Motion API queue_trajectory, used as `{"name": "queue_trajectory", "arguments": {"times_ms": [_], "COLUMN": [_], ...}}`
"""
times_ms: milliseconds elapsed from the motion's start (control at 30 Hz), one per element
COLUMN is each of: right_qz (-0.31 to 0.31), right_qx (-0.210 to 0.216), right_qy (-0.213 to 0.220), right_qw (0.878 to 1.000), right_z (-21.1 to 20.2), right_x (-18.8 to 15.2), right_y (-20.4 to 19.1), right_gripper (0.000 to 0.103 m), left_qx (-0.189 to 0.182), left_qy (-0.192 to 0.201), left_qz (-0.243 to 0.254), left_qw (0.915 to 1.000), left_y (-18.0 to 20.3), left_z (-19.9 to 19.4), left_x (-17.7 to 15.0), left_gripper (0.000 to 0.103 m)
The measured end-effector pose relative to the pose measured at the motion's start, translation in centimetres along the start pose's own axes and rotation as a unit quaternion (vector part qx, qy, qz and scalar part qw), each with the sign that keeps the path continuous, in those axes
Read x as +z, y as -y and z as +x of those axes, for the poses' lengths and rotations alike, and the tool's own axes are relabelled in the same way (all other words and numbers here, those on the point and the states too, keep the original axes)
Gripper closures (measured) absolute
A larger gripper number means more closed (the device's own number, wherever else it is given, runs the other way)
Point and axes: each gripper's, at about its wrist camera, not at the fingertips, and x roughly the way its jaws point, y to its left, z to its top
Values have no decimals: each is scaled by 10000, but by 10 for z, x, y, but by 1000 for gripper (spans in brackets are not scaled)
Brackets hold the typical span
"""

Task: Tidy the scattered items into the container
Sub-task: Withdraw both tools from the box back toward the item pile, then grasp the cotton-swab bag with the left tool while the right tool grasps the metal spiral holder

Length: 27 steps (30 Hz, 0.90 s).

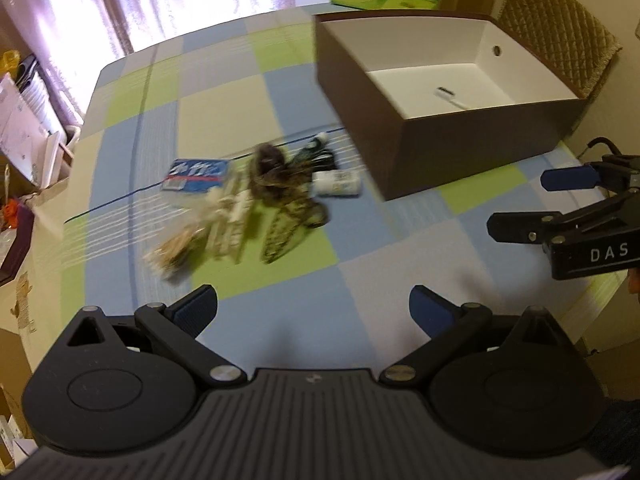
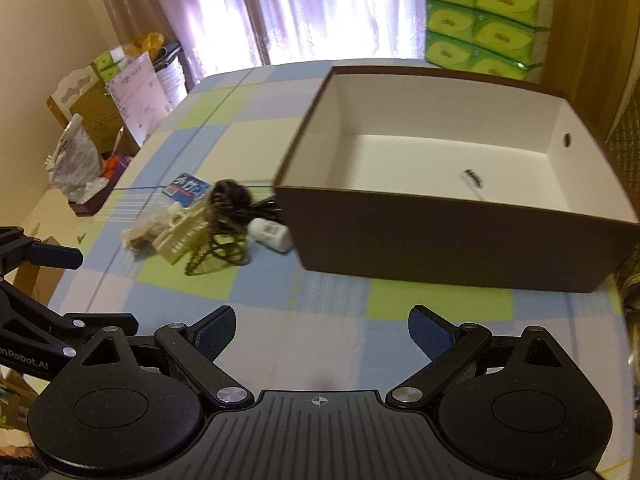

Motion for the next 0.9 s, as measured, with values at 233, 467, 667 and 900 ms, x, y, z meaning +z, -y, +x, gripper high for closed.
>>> {"name": "queue_trajectory", "arguments": {"times_ms": [233, 467, 667, 900], "right_qz": [128, 135, 642, 920], "right_qx": [127, 134, 263, 136], "right_qy": [-72, -65, -159, -270], "right_qw": [9998, 9998, 9975, 9953], "right_z": [26, 53, 77, 96], "right_x": [-3, 0, 10, 17], "right_y": [-31, -57, -63, -66], "right_gripper": [5, 5, 5, 5], "left_qx": [238, 474, 502, 378], "left_qy": [141, 235, 236, 144], "left_qz": [-15, 172, 573, 1334], "left_qw": [9996, 9985, 9968, 9902], "left_y": [-43, -79, -100, -110], "left_z": [0, 16, 39, 69], "left_x": [-12, -15, -9, 0], "left_gripper": [3, 5, 9, 12]}}
